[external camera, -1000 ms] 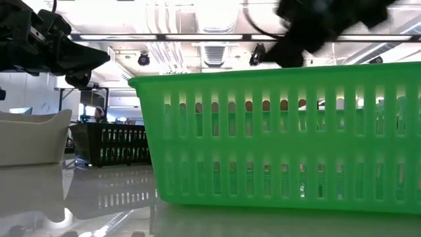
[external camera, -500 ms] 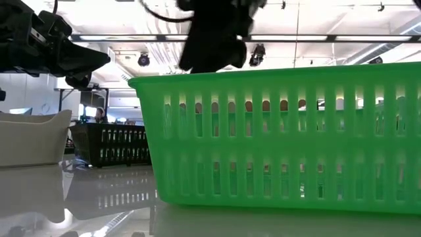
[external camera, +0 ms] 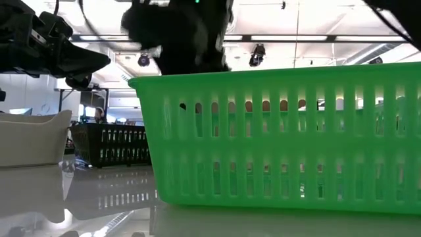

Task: Stack baskets on shelf by color
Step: Put the middle white bin on the shelf

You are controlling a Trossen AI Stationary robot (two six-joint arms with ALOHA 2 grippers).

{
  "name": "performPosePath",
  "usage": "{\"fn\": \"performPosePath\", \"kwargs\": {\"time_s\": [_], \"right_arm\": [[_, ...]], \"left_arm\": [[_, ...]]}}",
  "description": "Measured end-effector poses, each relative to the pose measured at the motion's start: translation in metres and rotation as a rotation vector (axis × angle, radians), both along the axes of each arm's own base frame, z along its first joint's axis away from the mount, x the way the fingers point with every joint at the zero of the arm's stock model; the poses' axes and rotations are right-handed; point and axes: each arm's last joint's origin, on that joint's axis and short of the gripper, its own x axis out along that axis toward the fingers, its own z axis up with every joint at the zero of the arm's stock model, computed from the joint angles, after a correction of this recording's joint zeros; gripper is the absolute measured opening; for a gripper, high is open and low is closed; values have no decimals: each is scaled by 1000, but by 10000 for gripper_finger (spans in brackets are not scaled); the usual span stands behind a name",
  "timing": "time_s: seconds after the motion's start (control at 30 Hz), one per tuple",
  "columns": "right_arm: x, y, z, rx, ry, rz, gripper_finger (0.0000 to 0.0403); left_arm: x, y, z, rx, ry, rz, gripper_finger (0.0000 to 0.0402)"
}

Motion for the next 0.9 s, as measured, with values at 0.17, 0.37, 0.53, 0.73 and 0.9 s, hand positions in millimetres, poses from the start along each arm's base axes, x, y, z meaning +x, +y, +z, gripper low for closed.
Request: {"fn": "performPosePath", "kwargs": {"time_s": [0.17, 0.37, 0.53, 0.73, 0.9], "right_arm": [[-1, 0, -4, -35, 79, 36, 50], [-20, 8, 9, -108, 173, 111, 10], [-51, 24, 62, -160, 142, 177, 9], [-90, 31, 132, -199, -2, 273, 9], [-119, -15, 192, -313, -118, 255, 9]], "left_arm": [[0, 0, 0, 0, 3, 0, 33], [0, 0, 0, 0, 5, 1, 33], [1, 0, -1, -1, 12, 1, 33], [1, 0, -1, -1, 16, 0, 33], [1, 0, -1, -1, 16, 0, 33]]}}
